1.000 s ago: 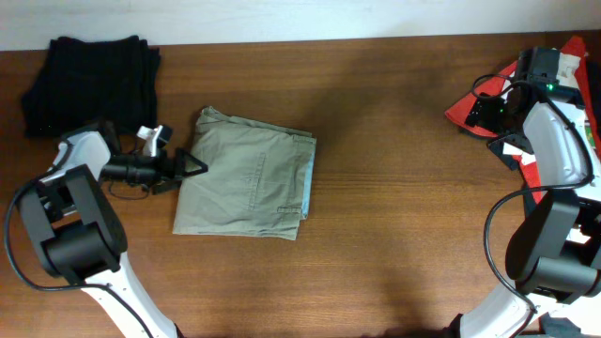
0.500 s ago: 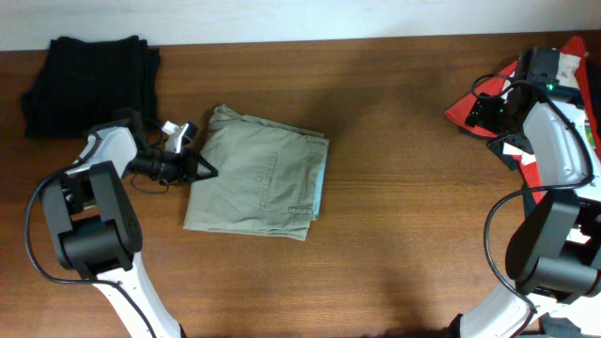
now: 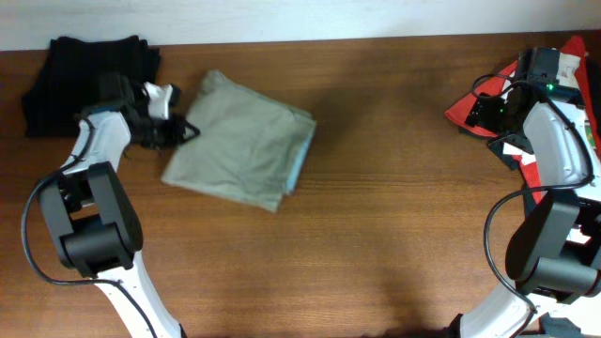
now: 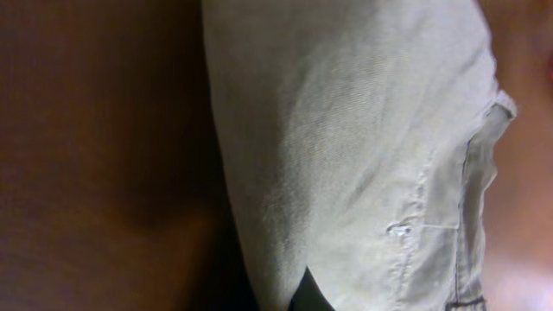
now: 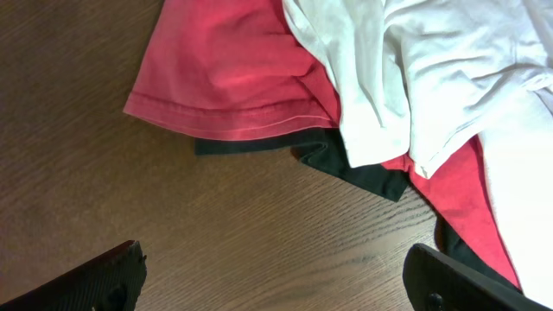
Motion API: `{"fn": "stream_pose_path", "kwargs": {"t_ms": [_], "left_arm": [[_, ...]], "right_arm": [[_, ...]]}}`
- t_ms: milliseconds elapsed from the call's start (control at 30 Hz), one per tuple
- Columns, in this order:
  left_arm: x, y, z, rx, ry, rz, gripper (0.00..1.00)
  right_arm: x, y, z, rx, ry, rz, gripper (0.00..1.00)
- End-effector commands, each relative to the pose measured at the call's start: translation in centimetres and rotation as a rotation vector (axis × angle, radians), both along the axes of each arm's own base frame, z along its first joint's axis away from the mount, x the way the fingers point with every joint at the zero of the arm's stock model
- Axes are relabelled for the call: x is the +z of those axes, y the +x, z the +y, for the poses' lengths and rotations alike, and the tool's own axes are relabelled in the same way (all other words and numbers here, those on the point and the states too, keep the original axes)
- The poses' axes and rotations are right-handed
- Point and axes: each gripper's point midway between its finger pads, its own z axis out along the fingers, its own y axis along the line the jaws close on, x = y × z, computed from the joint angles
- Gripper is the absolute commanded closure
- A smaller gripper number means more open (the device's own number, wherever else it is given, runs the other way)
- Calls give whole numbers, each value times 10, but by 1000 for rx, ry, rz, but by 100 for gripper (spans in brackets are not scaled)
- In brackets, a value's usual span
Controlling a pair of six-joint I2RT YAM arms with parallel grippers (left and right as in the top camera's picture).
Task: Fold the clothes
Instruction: 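Grasp the folded pants' left edge with the left gripper, then carry the folded pants to the top-left onto the black garment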
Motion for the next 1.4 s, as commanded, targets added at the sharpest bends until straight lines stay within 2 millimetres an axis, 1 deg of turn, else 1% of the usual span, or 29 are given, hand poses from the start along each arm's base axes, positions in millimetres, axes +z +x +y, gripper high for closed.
{"fn": "stream_pose_path", "kwargs": {"t_ms": [0,133,233,333,533,600,800,1133,1233,1367], "left_arm": [[45,42,21,82,80,-111,99],[99,73,31,100,123,-256,99],[127,89,49,159,208,-321,99],[145,98,64,205,280,-368,99],[169,107,93,290,394,-420,99],[173,107,99,300,406,-430,99],[181,109,126,306,458,-482,99],[190,100,187,351,539,-524,99],[188,100,203,374,551,-534,99],[172,107,219,394,558,-537,99]], "right_arm": [[5,3,-3,-15,-7,-13,1],[5,3,-3,-15,-7,-13,1],[5,3,-3,-15,-7,-13,1],[5,3,-3,-15,-7,-13,1],[5,3,-3,-15,-7,-13,1],[5,3,-3,-15,-7,-13,1],[5,3,-3,-15,-7,-13,1],[5,3,-3,-15,-8,-13,1],[5,3,-3,-15,-7,-13,1],[5,3,-3,-15,-7,-13,1]]}}
